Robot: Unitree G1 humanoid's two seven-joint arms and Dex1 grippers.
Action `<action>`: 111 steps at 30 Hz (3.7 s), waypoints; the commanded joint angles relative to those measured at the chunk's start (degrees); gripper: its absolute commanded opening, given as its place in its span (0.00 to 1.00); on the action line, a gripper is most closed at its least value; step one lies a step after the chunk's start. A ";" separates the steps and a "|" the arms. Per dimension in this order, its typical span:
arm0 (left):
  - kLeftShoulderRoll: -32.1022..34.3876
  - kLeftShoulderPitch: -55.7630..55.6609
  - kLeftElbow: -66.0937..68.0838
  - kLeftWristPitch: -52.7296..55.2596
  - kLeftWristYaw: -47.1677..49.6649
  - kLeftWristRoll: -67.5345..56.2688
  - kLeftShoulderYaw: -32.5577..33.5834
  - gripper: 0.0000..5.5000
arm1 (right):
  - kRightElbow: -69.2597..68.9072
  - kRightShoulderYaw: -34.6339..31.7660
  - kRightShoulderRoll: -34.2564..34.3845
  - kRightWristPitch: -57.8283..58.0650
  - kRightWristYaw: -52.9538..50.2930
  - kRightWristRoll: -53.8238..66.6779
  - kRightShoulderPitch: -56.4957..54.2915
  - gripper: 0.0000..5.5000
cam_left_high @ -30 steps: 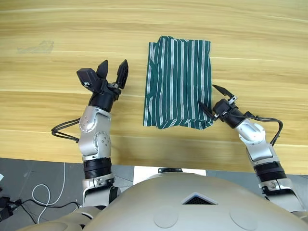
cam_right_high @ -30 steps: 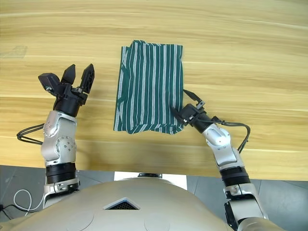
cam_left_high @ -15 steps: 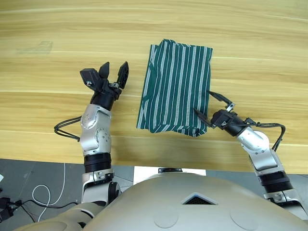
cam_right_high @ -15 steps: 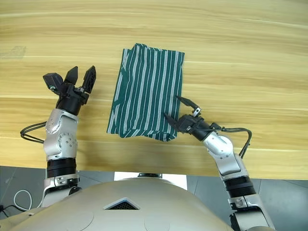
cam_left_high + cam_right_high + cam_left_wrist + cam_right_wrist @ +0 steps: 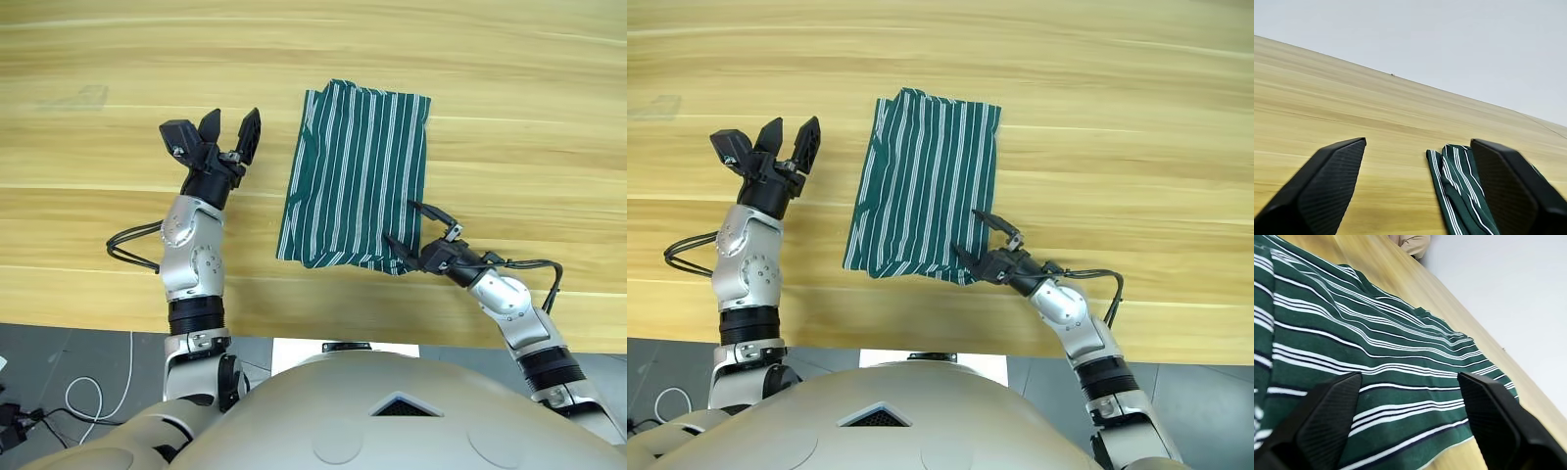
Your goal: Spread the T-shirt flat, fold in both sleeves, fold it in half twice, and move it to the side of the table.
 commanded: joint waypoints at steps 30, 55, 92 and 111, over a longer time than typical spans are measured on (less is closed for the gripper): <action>42.69 15.82 0.94 -67.16 16.63 75.21 -18.47 0.72 | 2.71 -0.14 -23.42 -24.15 -24.82 -35.00 -6.76 0.66; 40.41 -4.61 16.27 -72.09 14.96 72.51 -33.99 0.72 | 2.45 3.61 -20.92 -22.37 -4.61 -17.08 -8.39 0.66; 34.62 -17.44 34.05 -75.02 21.47 78.10 -46.27 0.14 | 11.89 7.51 -12.69 -23.61 -2.82 -16.80 -15.32 0.03; 36.02 -15.74 35.66 -75.43 21.32 74.37 -46.08 0.01 | 14.40 7.16 -11.83 -24.61 -2.90 -17.44 -18.00 0.03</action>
